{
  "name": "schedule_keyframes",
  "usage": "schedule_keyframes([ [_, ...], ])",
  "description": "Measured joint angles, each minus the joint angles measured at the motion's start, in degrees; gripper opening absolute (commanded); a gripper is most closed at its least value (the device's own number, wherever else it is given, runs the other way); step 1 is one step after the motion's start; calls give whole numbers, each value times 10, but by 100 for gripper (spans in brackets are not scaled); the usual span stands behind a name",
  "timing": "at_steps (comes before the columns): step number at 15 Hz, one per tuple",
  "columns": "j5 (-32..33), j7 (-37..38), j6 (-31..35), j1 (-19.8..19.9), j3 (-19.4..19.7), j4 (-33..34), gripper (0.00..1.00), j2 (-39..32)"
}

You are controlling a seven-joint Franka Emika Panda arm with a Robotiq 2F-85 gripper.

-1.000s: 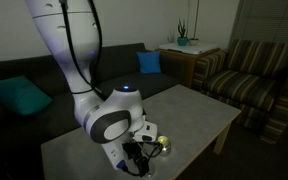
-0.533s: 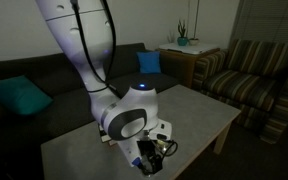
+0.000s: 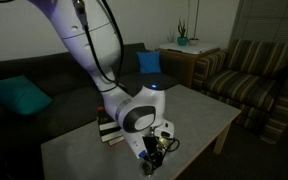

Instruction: Pick the lid and put it on top of the bottle

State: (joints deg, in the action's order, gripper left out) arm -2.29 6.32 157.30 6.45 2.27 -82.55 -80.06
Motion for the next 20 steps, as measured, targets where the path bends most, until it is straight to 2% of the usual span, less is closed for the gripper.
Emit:
schedule_keyframes([
  [2,0,-3,-27,-2,-4,36,100,-27],
  [5,0,-6,-42,-2,-9,56,100,-38],
  [20,0,-7,-42,-5,-5,59,100,-39],
])
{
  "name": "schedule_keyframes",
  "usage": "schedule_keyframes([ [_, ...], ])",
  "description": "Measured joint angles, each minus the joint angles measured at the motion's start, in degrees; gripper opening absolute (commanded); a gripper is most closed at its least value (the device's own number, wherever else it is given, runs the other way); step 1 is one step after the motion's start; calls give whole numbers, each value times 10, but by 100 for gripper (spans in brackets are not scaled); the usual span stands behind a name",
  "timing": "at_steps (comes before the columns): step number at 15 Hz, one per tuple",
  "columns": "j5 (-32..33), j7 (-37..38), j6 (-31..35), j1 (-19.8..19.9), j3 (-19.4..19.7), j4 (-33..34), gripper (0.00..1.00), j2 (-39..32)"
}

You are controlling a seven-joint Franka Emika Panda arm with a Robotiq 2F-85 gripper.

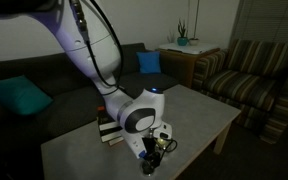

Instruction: Pick the lid and put it on top of the bottle

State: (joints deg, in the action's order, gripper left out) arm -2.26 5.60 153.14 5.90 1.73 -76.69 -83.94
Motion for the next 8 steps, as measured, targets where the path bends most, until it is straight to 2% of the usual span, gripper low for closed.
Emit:
schedule_keyframes([
  [8,4,-10,16,-3,17,-3,100,-2],
])
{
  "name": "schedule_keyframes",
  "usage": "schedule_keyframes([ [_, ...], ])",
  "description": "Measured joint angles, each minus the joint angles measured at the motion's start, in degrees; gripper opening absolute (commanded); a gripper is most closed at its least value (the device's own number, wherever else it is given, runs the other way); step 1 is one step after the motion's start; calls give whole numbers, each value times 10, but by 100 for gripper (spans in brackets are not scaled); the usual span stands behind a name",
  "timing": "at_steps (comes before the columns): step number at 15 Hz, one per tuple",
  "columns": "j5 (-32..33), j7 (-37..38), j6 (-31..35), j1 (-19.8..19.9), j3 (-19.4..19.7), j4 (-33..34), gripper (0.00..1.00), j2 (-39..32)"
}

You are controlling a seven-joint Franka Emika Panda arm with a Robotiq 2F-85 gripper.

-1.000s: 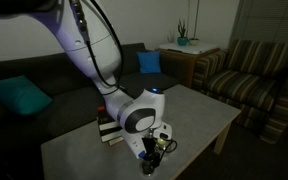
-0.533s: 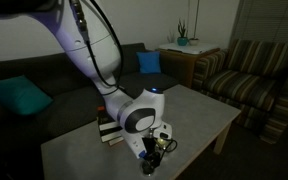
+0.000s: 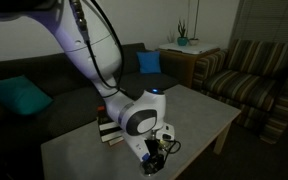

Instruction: Pick the lid and put it on top of the bottle

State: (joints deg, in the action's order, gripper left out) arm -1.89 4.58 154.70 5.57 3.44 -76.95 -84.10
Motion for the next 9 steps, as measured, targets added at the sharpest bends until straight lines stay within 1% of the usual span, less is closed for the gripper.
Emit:
schedule_keyframes([
  [2,1,-14,13,3,1,-3,100,-3],
  [5,3,-56,34,14,-3,-12,100,-4],
  [7,3,-84,35,28,-10,-15,100,-4],
  [9,3,-115,34,51,-26,-17,100,-4],
])
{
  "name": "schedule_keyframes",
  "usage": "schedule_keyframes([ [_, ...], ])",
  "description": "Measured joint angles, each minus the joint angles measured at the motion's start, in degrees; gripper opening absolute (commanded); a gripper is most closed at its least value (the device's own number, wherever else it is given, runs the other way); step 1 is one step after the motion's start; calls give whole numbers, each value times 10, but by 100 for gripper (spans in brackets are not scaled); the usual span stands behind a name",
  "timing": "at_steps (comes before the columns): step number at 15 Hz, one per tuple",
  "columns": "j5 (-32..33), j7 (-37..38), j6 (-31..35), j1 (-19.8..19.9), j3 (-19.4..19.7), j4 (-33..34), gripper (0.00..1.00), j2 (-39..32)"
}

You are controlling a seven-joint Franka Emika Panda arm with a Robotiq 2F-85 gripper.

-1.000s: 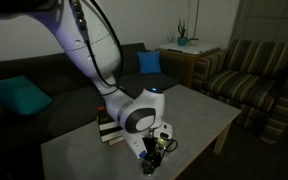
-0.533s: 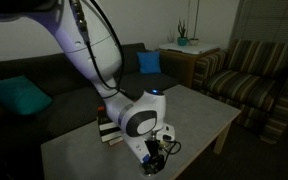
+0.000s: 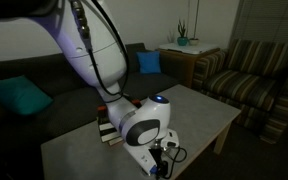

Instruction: Pick the lid and put it on top of the bottle

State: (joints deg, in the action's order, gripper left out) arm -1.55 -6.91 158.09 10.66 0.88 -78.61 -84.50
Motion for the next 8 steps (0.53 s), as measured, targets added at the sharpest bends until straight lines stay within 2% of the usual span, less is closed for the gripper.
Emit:
schedule_keyframes([
  [4,-3,-41,-3,50,-39,-1,100,0],
  [8,-26,10,-8,47,-44,1,100,0],
])
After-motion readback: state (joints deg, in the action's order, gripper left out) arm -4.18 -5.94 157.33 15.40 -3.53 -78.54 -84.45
